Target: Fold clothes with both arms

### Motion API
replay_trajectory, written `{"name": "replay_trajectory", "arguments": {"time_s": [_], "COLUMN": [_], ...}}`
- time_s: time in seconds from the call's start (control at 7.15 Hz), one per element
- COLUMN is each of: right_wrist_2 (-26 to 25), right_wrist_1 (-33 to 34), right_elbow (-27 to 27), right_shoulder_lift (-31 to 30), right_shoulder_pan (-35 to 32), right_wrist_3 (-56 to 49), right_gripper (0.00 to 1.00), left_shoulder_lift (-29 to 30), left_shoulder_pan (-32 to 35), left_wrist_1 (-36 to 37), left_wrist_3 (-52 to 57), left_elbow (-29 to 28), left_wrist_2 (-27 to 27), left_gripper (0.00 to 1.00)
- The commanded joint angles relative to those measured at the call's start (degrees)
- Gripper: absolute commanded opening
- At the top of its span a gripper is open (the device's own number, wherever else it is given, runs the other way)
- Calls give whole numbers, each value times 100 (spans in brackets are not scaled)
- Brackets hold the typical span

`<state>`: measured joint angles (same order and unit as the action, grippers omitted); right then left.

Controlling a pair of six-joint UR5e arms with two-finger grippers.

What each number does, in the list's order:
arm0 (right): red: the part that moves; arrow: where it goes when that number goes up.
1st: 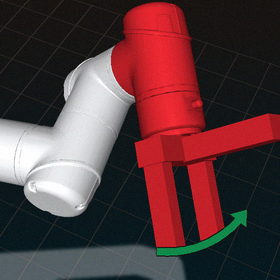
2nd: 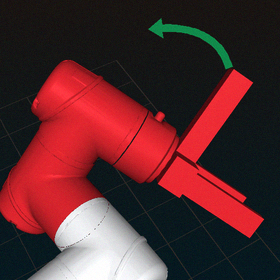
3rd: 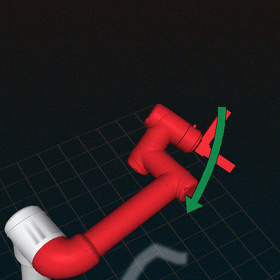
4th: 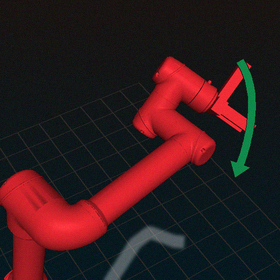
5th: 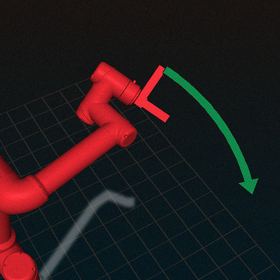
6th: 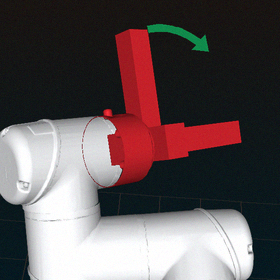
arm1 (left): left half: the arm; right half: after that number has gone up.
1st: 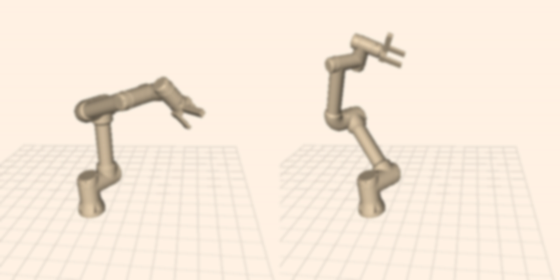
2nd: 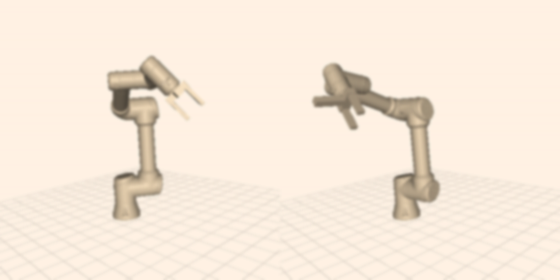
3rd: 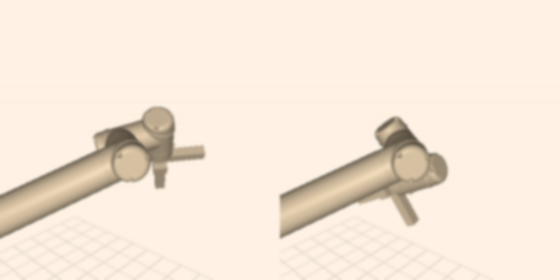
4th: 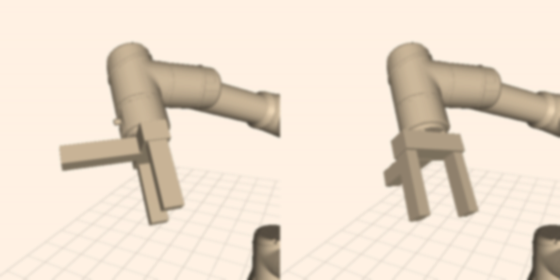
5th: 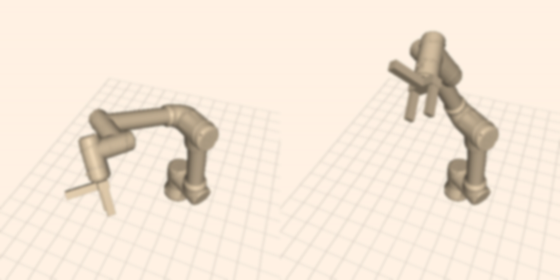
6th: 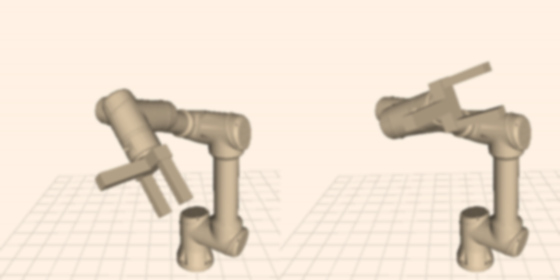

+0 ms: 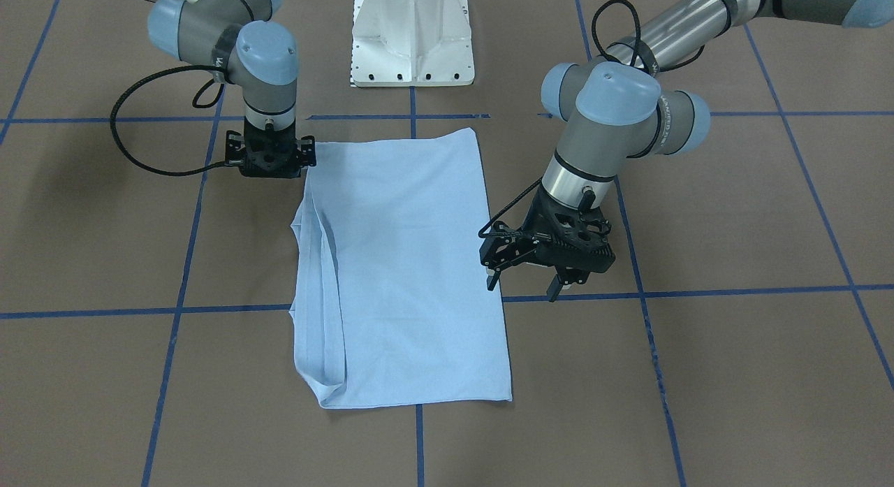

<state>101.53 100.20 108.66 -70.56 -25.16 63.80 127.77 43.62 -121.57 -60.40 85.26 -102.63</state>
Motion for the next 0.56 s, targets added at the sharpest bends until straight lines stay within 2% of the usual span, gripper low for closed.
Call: {"name": "replay_trajectory", "arguments": {"time_s": [0.0, 0.14, 0.28, 0.42], "right_wrist_2": [250, 314, 297, 297], "right_wrist_1": [17, 8, -70, -80], "right_elbow": [182, 121, -166, -744], "right_shoulder_lift": [128, 365, 654, 1223], "right_shoulder_pan": [-364, -532, -664, -787], "right_wrist_3": [-182, -271, -428, -525], "right_gripper": [100, 100, 100, 100], "left_shoulder_lift": [-7, -42, -51, -51], "left_shoulder_pan": [6, 6, 6, 6], "left_wrist_1": [-7, -16, -16, -16], "left_wrist_3": [11, 37, 55, 55], "left_elbow": [-1, 8, 8, 8], "left_wrist_2": [-3, -3, -3, -3], "left_gripper": [100, 100, 100, 100]}}
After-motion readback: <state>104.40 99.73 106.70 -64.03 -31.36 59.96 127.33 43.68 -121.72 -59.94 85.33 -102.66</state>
